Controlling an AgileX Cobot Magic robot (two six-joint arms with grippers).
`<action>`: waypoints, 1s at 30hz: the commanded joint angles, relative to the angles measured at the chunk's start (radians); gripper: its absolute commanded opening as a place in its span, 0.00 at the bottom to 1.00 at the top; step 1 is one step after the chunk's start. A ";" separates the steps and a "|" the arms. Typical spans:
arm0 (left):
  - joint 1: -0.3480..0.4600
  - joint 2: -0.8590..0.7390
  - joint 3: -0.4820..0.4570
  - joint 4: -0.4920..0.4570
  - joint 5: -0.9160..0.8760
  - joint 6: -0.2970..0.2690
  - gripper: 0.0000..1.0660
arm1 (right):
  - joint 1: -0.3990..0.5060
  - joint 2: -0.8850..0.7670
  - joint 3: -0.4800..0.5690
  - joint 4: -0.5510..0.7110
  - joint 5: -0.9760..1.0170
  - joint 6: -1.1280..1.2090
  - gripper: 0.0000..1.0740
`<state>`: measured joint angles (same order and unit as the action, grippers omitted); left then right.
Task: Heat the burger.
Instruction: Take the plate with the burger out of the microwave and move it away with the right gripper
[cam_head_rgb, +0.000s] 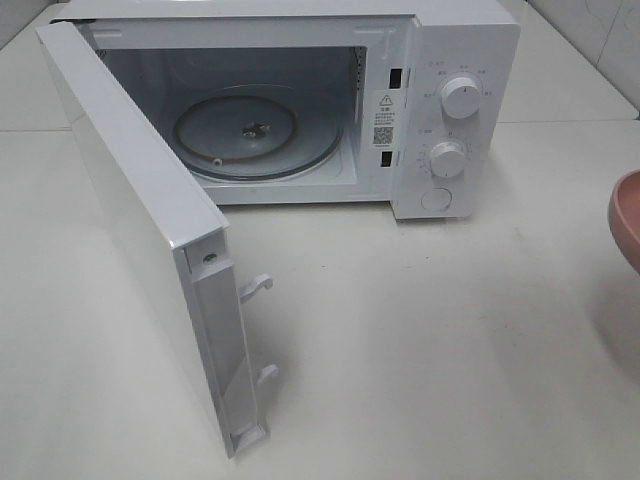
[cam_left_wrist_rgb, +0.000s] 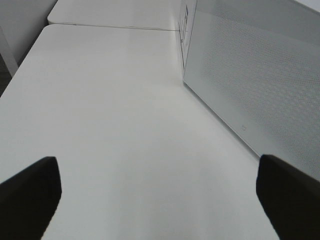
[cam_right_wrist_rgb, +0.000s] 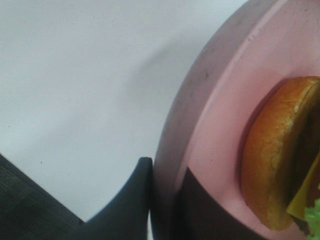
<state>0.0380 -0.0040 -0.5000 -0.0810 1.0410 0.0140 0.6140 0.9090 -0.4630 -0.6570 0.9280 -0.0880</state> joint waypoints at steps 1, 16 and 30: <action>-0.001 -0.023 0.004 0.000 -0.006 0.001 0.92 | -0.004 0.047 -0.008 -0.102 0.004 0.103 0.00; -0.001 -0.023 0.004 0.000 -0.006 0.001 0.92 | -0.004 0.383 -0.026 -0.211 0.046 0.766 0.00; -0.001 -0.023 0.004 0.000 -0.006 0.001 0.92 | -0.038 0.638 -0.126 -0.241 0.038 0.982 0.00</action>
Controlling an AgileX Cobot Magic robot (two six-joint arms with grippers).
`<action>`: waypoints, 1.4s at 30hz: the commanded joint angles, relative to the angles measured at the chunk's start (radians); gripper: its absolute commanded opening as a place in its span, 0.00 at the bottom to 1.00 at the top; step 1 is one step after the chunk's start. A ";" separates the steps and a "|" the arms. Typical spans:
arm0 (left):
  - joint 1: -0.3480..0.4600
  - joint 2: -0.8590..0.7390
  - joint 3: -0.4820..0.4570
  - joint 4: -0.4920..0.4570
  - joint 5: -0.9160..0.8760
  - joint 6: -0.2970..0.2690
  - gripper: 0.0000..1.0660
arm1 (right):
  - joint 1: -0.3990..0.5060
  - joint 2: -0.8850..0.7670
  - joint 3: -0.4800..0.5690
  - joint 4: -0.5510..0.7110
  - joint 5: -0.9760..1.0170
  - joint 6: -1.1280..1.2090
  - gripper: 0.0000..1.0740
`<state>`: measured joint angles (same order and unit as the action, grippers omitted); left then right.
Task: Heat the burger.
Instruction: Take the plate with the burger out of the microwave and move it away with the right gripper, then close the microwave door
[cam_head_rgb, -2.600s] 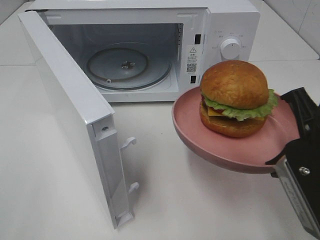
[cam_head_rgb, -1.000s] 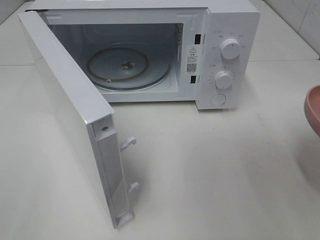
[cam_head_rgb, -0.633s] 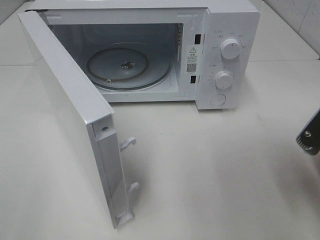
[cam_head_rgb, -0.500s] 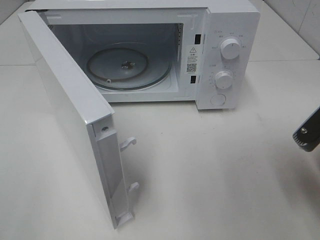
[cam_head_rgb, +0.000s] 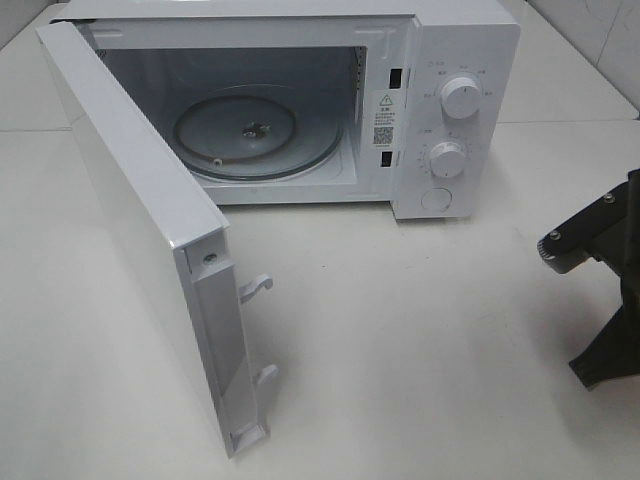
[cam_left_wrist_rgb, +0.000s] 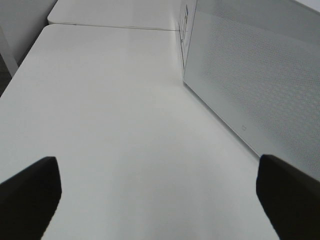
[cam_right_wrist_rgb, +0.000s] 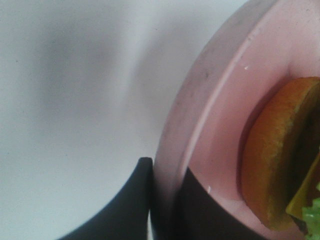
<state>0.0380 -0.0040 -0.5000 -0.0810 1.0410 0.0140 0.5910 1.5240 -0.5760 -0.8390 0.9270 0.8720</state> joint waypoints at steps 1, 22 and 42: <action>-0.001 -0.023 0.004 0.000 -0.006 0.001 0.92 | -0.043 0.061 -0.025 -0.066 0.027 0.038 0.00; -0.001 -0.023 0.004 0.000 -0.006 0.001 0.92 | -0.159 0.296 -0.080 -0.096 -0.096 0.137 0.07; -0.001 -0.023 0.004 0.000 -0.006 0.001 0.92 | -0.156 0.132 -0.209 0.297 -0.103 -0.275 0.57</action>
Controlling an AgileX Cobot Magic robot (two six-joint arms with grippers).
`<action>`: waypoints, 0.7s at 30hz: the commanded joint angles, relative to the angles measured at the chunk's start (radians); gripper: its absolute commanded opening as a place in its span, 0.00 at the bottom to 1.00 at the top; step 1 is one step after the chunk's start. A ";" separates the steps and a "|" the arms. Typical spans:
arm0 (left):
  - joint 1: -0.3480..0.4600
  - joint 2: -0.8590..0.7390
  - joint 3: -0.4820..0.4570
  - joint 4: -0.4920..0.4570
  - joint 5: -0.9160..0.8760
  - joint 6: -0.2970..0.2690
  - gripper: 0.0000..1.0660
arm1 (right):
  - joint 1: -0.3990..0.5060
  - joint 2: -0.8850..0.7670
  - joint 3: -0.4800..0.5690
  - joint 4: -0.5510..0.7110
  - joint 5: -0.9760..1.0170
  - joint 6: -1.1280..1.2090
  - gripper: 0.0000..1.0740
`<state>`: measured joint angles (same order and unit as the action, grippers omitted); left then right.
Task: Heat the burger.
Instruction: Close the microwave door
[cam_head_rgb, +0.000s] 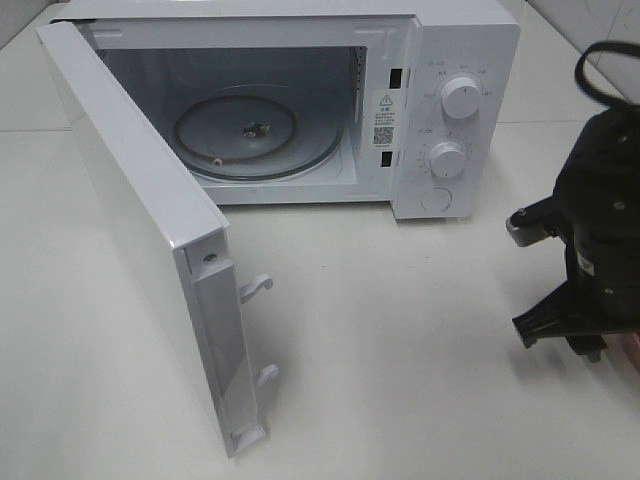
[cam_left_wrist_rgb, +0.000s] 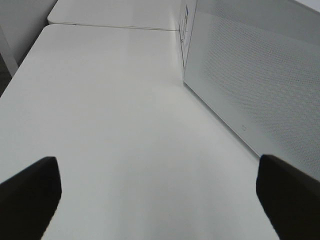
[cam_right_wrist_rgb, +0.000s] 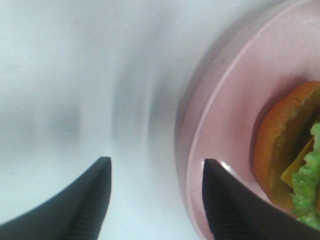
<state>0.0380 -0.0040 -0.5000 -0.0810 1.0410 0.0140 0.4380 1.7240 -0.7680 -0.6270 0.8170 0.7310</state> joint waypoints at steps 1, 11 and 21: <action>-0.001 -0.023 0.004 0.000 -0.006 0.001 0.92 | -0.003 -0.103 -0.024 0.116 0.006 -0.173 0.60; -0.001 -0.023 0.004 0.000 -0.006 0.001 0.92 | -0.003 -0.424 -0.041 0.312 0.044 -0.437 0.79; -0.001 -0.023 0.004 0.000 -0.006 0.001 0.92 | -0.003 -0.713 -0.034 0.470 0.178 -0.584 0.71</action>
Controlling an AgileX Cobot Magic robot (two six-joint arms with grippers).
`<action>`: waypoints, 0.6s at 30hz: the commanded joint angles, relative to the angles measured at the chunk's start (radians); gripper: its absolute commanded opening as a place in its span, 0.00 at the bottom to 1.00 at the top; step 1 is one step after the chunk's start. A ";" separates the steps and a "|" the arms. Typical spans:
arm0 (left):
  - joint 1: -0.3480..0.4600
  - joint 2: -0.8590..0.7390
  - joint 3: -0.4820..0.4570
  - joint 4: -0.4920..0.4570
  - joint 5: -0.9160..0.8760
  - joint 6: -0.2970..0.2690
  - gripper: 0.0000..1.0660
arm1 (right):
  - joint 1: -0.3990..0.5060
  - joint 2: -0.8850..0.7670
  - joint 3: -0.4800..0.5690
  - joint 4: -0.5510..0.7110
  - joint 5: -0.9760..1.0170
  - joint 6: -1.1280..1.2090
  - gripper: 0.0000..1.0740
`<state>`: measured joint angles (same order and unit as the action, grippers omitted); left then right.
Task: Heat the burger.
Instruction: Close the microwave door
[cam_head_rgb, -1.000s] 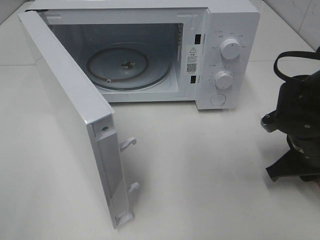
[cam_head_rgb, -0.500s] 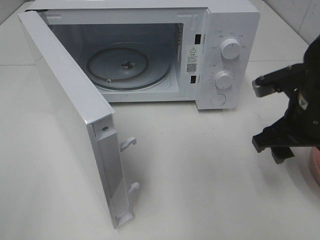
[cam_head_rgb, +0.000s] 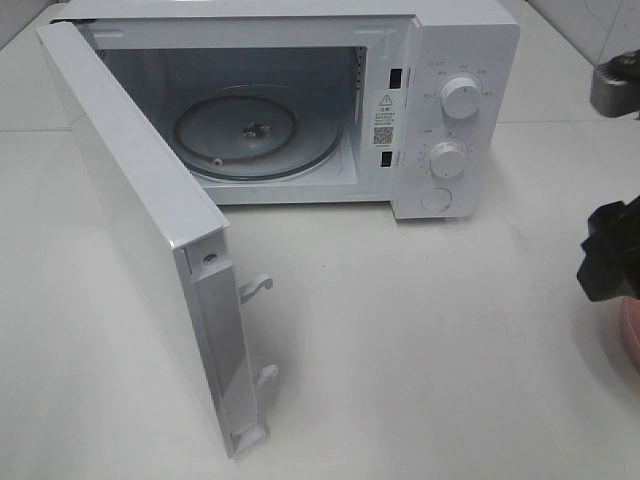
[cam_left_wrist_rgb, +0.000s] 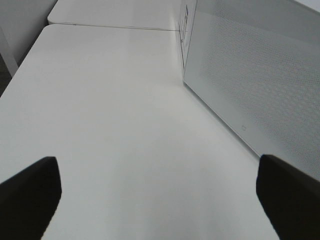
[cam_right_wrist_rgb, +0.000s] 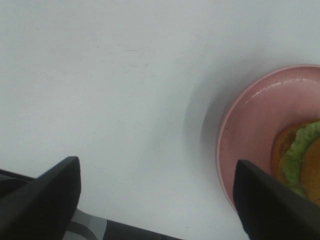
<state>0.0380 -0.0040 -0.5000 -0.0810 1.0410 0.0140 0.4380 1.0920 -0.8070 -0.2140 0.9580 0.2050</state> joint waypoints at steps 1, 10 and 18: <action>-0.001 -0.023 0.004 0.000 -0.006 0.001 0.92 | -0.003 -0.139 0.005 0.095 0.058 -0.090 0.71; -0.001 -0.023 0.004 0.000 -0.006 0.001 0.92 | -0.003 -0.381 0.005 0.173 0.137 -0.091 0.71; -0.001 -0.023 0.004 0.000 -0.006 0.001 0.92 | -0.015 -0.586 0.053 0.165 0.142 -0.094 0.72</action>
<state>0.0380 -0.0040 -0.5000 -0.0810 1.0410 0.0140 0.4380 0.5650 -0.7850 -0.0470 1.0960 0.1110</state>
